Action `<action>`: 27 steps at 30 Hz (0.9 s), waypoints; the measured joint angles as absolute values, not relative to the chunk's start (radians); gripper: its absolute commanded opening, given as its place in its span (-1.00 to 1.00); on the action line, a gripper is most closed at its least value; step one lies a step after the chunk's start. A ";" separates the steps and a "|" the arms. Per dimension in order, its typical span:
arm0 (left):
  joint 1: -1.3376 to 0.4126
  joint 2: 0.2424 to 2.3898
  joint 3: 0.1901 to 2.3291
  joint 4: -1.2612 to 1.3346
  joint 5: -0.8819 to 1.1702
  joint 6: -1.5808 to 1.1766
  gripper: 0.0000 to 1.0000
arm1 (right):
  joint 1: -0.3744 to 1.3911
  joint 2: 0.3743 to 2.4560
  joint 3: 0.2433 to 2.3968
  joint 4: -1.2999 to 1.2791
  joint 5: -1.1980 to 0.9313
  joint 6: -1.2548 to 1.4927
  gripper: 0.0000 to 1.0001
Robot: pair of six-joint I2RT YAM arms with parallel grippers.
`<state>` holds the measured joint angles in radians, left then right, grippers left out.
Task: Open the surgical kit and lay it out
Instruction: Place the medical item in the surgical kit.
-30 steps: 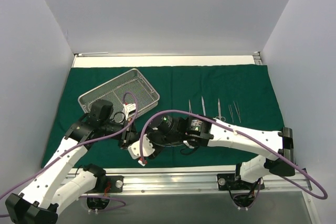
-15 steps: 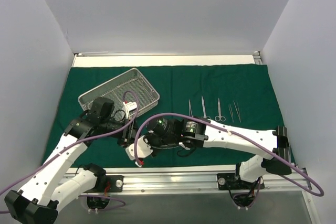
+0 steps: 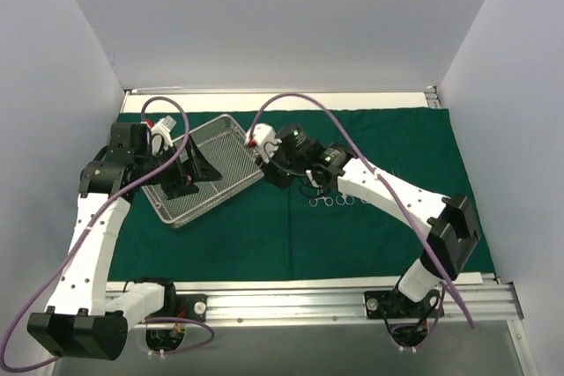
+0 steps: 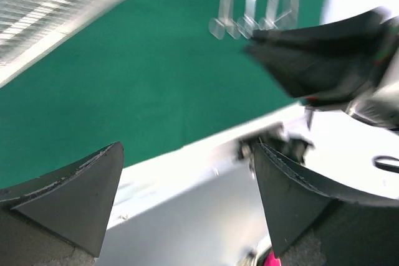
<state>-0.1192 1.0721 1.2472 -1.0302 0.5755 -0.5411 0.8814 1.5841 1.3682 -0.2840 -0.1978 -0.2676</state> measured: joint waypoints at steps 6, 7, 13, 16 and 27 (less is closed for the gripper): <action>-0.083 1.193 1.267 -1.031 0.419 -0.574 0.93 | 0.675 1.793 1.499 -0.297 -0.205 0.220 -1.00; -0.083 1.210 1.272 -1.034 0.399 -0.577 0.93 | 0.657 1.825 1.505 -0.299 -0.196 0.281 -1.00; -0.083 1.275 1.314 -1.042 0.274 -0.591 0.92 | 0.641 1.893 1.495 -0.398 -0.118 0.505 -1.00; -0.083 1.297 1.343 -1.044 0.220 -0.579 0.91 | 0.641 1.895 1.488 -0.419 -0.077 0.550 -1.00; -0.086 1.393 1.372 -1.026 0.160 -0.494 0.93 | 0.641 1.979 1.466 -0.479 0.064 0.547 -0.99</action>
<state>-0.0856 1.3933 1.3716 -1.0260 0.1596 -0.4942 0.6407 1.9785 1.4662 -0.4789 0.0635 0.5472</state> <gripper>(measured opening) 0.954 0.138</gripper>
